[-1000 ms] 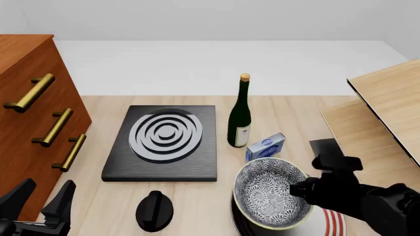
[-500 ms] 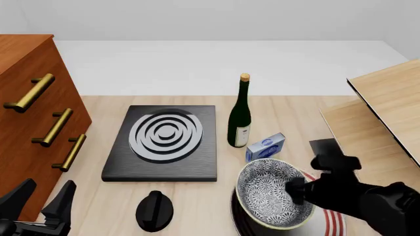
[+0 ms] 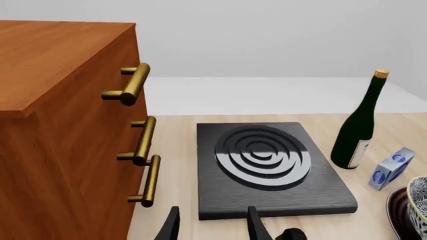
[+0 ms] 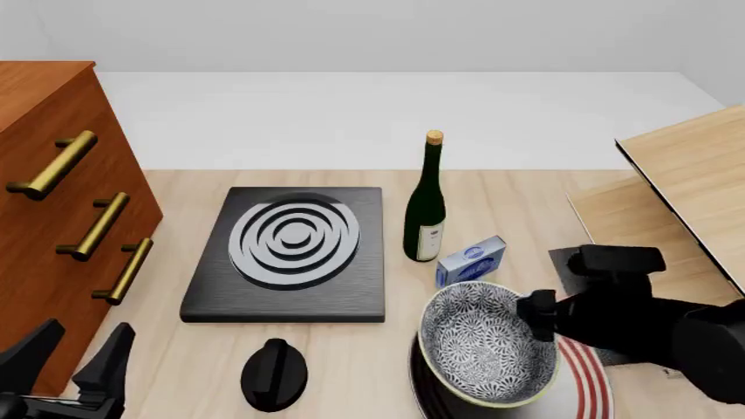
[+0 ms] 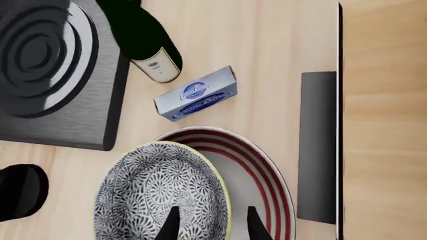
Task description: Pick up the akita bowl and put it on the plate.
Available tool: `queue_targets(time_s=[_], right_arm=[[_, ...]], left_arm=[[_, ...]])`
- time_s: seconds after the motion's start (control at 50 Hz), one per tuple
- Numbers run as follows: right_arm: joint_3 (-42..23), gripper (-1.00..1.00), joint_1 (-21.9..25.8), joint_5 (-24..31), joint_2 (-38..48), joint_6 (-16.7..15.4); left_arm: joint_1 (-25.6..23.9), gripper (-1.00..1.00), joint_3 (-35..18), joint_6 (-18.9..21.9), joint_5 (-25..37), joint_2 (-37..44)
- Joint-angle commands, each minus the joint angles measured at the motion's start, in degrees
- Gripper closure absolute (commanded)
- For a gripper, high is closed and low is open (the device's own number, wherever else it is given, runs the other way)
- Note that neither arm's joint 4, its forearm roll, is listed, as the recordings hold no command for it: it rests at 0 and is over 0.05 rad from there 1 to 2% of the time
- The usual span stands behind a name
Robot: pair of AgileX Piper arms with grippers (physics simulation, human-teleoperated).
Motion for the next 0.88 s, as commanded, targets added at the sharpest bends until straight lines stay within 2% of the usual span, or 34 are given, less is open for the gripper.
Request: queue_targets(time_s=[0.02, 0.18, 0.22, 0.34, 0.36, 0.38, 0.44, 0.48, 0.64, 0.72, 0.88], right_arm=[[-2.4, -1.0, -0.2, 5.0, -5.5, -1.0], [-2.2, -1.0, -0.1, 7.4, -9.4, -2.2], [-1.1, -1.0, 1.8, 8.1, -12.2, -1.3], [2.0, -1.0, 1.7, 7.8, -16.7, -1.7], [2.2, -1.0, 1.5, 7.7, -17.3, -2.1], [2.2, -1.0, 0.9, 7.6, -18.1, -3.8], [3.7, -1.0, 2.5, 9.2, -21.8, -4.4], [4.3, -1.0, 1.2, 9.4, -23.7, -5.7], [8.8, -1.0, 2.8, 11.6, -34.0, -3.8], [11.9, -1.0, 2.5, 11.5, -37.6, -4.3], [12.6, -1.0, 3.5, 14.9, -43.3, -3.1]], left_arm=[[-0.1, -1.0, 0.0, 0.0, 0.7, -0.7], [-0.1, -1.0, 0.0, 0.0, 0.7, -0.7], [-0.1, -1.0, 0.0, 0.0, 0.7, -0.8], [-0.1, -1.0, 0.0, -0.1, 0.5, -0.6], [-0.1, -1.0, 0.0, -0.1, 0.6, -0.7], [0.0, -1.0, 0.0, -0.1, 0.8, -0.9], [0.0, -1.0, 0.0, -0.1, 0.9, -1.0], [-0.1, -1.0, 0.0, 0.0, 0.6, -0.7], [-0.5, -1.0, 0.0, 0.1, 1.2, -1.1], [-0.5, -1.0, 0.0, 0.2, 1.1, -0.9], [-0.6, -1.0, 0.0, 0.4, 1.4, -1.1]])
